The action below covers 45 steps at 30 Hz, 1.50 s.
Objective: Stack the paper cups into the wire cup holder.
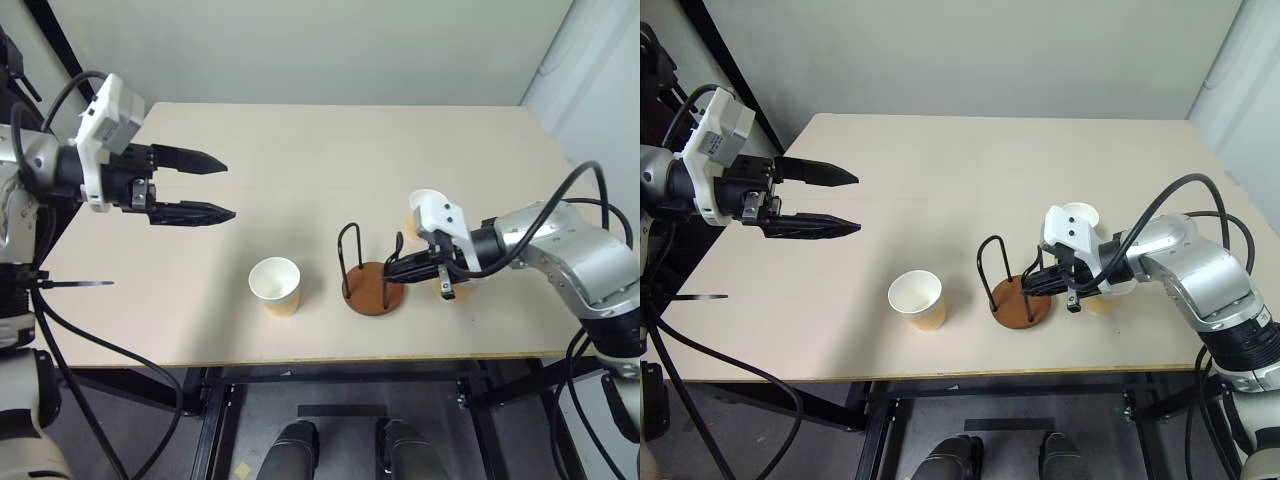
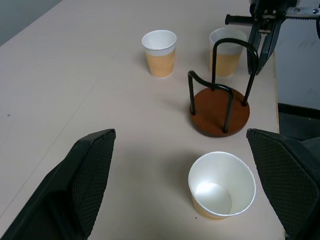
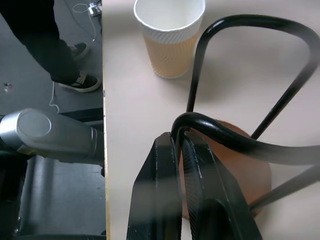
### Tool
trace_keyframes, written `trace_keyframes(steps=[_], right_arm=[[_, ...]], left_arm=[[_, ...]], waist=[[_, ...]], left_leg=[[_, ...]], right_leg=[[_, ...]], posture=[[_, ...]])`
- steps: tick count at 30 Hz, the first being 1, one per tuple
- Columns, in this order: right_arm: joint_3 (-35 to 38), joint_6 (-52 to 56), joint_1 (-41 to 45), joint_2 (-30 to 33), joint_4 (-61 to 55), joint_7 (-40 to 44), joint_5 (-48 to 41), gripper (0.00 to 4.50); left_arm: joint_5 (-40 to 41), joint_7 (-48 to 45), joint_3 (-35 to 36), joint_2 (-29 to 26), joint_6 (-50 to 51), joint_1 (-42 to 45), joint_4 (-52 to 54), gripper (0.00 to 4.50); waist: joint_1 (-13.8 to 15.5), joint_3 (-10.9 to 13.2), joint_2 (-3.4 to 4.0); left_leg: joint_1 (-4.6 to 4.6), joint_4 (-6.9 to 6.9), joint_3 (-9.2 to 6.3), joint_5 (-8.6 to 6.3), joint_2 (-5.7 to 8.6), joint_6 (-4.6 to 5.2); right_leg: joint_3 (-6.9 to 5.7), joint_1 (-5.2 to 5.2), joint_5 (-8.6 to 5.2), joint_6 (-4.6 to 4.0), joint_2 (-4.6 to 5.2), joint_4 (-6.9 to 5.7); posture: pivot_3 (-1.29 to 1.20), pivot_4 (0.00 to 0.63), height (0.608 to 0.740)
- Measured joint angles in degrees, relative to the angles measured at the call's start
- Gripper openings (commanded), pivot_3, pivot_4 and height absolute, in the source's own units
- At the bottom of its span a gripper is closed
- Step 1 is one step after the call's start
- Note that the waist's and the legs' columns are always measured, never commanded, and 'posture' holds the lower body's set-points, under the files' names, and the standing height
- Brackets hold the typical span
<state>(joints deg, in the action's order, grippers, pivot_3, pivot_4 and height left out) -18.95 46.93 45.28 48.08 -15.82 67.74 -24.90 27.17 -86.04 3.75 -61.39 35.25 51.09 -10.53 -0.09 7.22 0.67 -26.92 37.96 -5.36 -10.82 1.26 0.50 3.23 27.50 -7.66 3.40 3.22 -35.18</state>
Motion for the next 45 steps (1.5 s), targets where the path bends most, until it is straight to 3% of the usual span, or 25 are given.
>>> trace_keyframes(steps=[10,14,22,32,37,40,45], right_arm=[[-3.5,-13.2,-1.1,-0.1,6.5,3.0,9.3,0.03],[-4.6,-14.9,-1.9,1.1,8.8,3.8,13.0,1.15],[-4.6,-13.5,-3.6,2.0,9.4,5.4,14.5,3.94],[0.0,-5.6,-3.1,2.7,2.0,6.0,9.7,3.94],[2.9,-3.1,-2.5,6.7,-0.9,8.2,6.6,3.94],[4.6,-5.8,-1.3,11.8,1.3,10.1,7.3,3.94],[6.3,-12.5,4.2,13.1,10.2,9.1,12.2,3.94]], left_arm=[[0.2,0.3,0.0,-0.1,0.4,0.0,1.1,4.50],[0.3,0.5,0.0,-0.1,0.8,0.0,1.6,4.50],[0.2,1.2,0.0,-0.1,0.9,-0.3,1.5,4.50],[0.2,1.3,0.0,0.8,0.3,-0.2,1.0,4.50],[0.2,1.3,0.0,1.0,0.2,-0.2,0.5,4.50],[0.2,1.4,0.0,1.3,0.1,0.0,0.1,4.50],[0.3,1.4,0.0,1.6,-0.2,0.3,0.0,4.50]], waist=[[-0.1,0.0,-0.02],[0.1,-0.1,-0.11],[0.1,-0.1,-0.10],[0.1,-0.1,-0.10],[0.3,-0.1,-0.10],[0.3,-0.1,-0.10],[0.2,-0.1,-0.10]], left_leg=[[0.21,0.03,-0.01,0.02,0.00,0.00],[0.25,0.03,-0.05,0.03,0.00,-0.01],[0.03,-0.05,-0.04,0.00,0.00,-0.09],[-0.03,-0.05,-0.05,-0.01,0.00,-0.12],[-0.03,-0.04,-0.05,-0.01,0.00,-0.12],[-0.04,-0.03,-0.05,-0.01,0.02,-0.12],[0.02,-0.06,-0.06,-0.02,-0.02,-0.12]], right_leg=[[0.04,-0.19,0.12,-0.19,-0.01,0.01],[0.03,-0.32,0.15,-0.29,0.00,0.10],[0.06,-0.01,0.14,-0.27,-0.03,0.13],[0.04,0.01,0.11,-0.25,-0.05,0.16],[0.06,-0.01,0.08,-0.30,-0.05,0.16],[0.06,-0.01,0.05,-0.35,-0.04,0.17],[0.07,0.03,0.05,-0.36,-0.06,0.09]], posture=[[0.00,0.150,0.740],[0.00,0.150,0.740],[0.00,0.150,0.740],[0.00,0.150,0.740],[0.00,0.150,0.740],[0.00,0.150,0.740],[0.00,0.150,0.740]])
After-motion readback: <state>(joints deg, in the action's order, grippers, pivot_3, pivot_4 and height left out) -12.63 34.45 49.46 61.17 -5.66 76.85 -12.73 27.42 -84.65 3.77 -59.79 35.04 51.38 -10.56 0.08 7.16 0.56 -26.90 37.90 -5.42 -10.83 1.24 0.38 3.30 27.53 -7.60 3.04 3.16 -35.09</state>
